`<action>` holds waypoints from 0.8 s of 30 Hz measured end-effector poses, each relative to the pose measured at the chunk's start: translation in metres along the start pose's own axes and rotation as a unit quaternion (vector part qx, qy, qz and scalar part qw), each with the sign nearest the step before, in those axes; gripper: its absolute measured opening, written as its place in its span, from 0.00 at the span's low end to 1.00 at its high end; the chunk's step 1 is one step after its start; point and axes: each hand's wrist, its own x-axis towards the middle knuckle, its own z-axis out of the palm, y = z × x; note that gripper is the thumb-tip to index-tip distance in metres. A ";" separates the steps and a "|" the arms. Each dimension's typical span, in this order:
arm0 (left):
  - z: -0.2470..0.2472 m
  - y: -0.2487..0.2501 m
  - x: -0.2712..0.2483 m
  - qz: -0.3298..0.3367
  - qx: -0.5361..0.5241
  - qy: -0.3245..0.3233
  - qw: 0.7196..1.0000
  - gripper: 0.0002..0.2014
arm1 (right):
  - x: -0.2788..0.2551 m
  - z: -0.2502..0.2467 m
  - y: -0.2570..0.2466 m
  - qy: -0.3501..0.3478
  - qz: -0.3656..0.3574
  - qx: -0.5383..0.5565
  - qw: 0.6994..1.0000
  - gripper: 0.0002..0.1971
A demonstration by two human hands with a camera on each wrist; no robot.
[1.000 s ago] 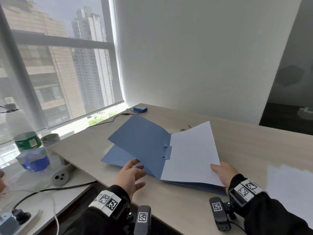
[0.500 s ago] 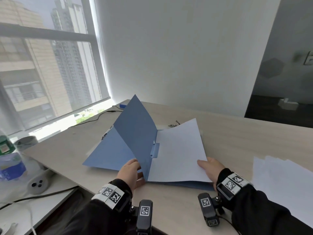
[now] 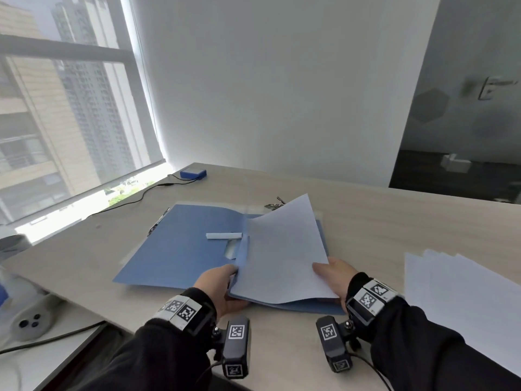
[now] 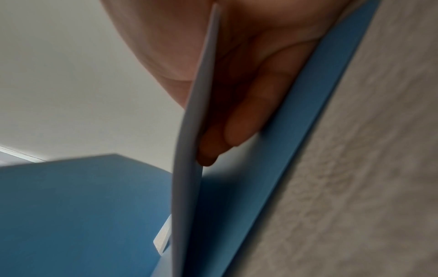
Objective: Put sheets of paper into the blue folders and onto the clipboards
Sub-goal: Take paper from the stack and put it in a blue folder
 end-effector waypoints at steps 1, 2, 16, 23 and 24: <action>0.004 -0.001 -0.001 -0.012 -0.016 -0.004 1.000 0.08 | -0.002 0.001 -0.003 0.004 0.009 0.007 1.000 0.09; 0.007 -0.002 -0.001 -0.021 -0.028 -0.008 0.999 0.07 | -0.007 0.003 -0.007 -0.006 0.018 0.010 1.000 0.16; -0.004 -0.008 -0.010 0.069 -0.052 -0.045 0.995 0.26 | -0.033 -0.024 -0.011 0.063 0.028 0.140 0.988 0.22; -0.002 -0.005 -0.028 0.095 -0.057 -0.110 0.988 0.20 | -0.066 -0.028 -0.019 -0.022 -0.039 0.178 0.983 0.12; 0.000 -0.004 -0.032 0.095 -0.024 -0.110 0.989 0.18 | -0.069 -0.030 -0.020 -0.007 -0.064 0.160 0.985 0.13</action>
